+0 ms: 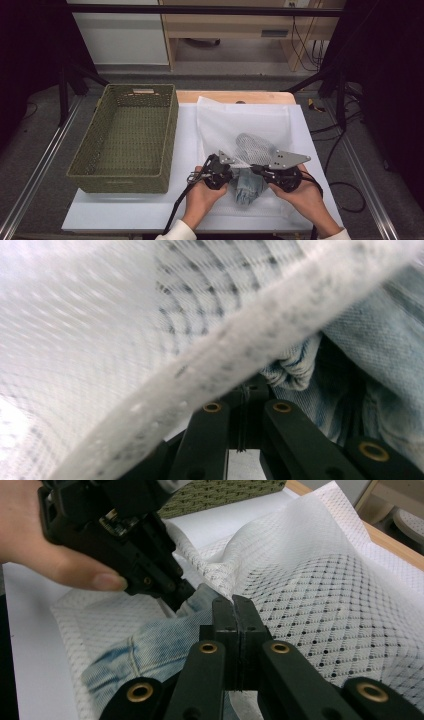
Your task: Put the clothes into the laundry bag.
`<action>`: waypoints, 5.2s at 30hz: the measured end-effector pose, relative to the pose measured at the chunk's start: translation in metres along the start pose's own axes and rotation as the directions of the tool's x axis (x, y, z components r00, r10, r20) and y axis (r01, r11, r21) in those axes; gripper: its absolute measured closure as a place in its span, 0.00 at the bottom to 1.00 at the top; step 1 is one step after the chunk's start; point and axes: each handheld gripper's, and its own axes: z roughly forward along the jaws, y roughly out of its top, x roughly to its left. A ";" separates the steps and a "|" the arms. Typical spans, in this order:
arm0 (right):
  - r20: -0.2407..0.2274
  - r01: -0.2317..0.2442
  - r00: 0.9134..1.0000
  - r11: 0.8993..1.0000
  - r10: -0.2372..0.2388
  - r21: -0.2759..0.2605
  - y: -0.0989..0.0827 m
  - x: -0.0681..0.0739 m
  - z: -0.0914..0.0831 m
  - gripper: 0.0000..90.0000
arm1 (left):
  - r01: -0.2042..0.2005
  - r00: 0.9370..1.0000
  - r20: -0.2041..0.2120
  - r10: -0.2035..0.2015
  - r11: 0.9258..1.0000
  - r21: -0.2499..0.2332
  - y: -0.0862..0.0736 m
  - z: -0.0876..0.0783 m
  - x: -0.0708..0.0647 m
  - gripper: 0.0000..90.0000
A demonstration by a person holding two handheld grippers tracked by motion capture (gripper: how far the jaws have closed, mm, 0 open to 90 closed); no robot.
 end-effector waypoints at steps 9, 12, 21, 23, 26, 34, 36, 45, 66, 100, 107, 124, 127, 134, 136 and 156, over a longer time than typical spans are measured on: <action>-0.003 -0.001 1.000 1.000 0.001 0.014 -0.002 0.000 0.003 1.00 | 0.022 0.999 -0.029 -0.022 1.000 -0.018 0.009 0.005 0.007 1.00; -0.002 -0.004 1.000 1.000 0.004 0.019 -0.002 0.000 0.004 1.00 | 0.024 0.999 -0.047 -0.024 1.000 -0.020 0.012 0.007 0.010 1.00; -0.003 -0.010 1.000 1.000 0.010 0.029 -0.005 -0.002 0.007 1.00 | 0.034 0.998 -0.061 -0.036 0.999 -0.028 0.017 0.012 0.014 1.00; -0.004 -0.009 1.000 1.000 0.009 0.028 -0.005 -0.002 0.007 1.00 | 0.033 0.997 -0.064 -0.035 0.999 -0.029 0.018 0.013 0.015 1.00; -0.005 -0.010 1.000 1.000 0.011 0.027 -0.005 -0.001 0.007 1.00 | 0.033 0.997 -0.071 -0.035 0.999 -0.032 0.020 0.014 0.016 1.00; -0.005 -0.020 1.000 0.999 0.020 0.026 -0.004 -0.003 0.010 1.00 | 0.039 0.996 -0.084 -0.042 0.999 -0.037 0.024 0.018 0.020 1.00; -0.003 -0.020 1.000 0.999 0.020 0.025 -0.004 -0.004 0.011 1.00 | 0.037 0.995 -0.089 -0.041 0.999 -0.038 0.025 0.019 0.021 1.00; 0.006 -0.038 0.999 0.999 0.038 0.019 -0.003 -0.008 0.013 1.00 | 0.038 0.994 -0.104 -0.042 0.998 -0.042 0.030 0.024 0.024 1.00; 0.028 -0.066 0.997 0.998 0.066 -0.005 -0.002 -0.015 0.012 1.00 | 0.044 0.995 -0.088 -0.050 0.996 -0.073 0.020 0.007 0.024 1.00; 0.033 -0.061 0.998 0.998 0.061 -0.013 -0.002 -0.009 0.008 1.00 | -0.059 0.997 0.049 0.058 0.998 0.030 -0.030 0.005 -0.036 1.00; 0.029 -0.061 0.998 0.998 0.061 -0.012 -0.002 -0.009 0.007 1.00 | -0.042 0.999 0.011 0.042 0.999 0.022 -0.023 0.008 -0.026 1.00; 0.021 -0.050 0.999 0.999 0.050 0.008 -0.001 -0.006 0.011 1.00 | -0.019 0.998 -0.053 0.019 1.000 0.005 -0.005 0.012 -0.007 1.00; 0.019 -0.052 0.998 0.999 0.051 0.013 -0.001 -0.006 0.012 1.00 | -0.020 0.998 -0.064 0.021 1.000 0.006 0.000 0.014 -0.004 1.00; 0.020 -0.052 0.998 0.998 0.052 0.018 -0.002 -0.006 0.012 1.00 | -0.013 0.996 -0.088 0.012 1.000 -0.009 0.009 0.019 0.000 1.00; 0.022 -0.054 0.998 0.998 0.054 0.019 -0.002 -0.006 0.013 1.00 | -0.010 0.996 -0.091 0.009 1.000 -0.009 0.011 0.020 0.000 1.00; 0.019 -0.056 0.998 0.998 0.056 0.041 -0.004 -0.004 0.019 1.00 | 0.011 0.992 -0.125 -0.014 1.000 -0.021 0.021 0.030 0.011 1.00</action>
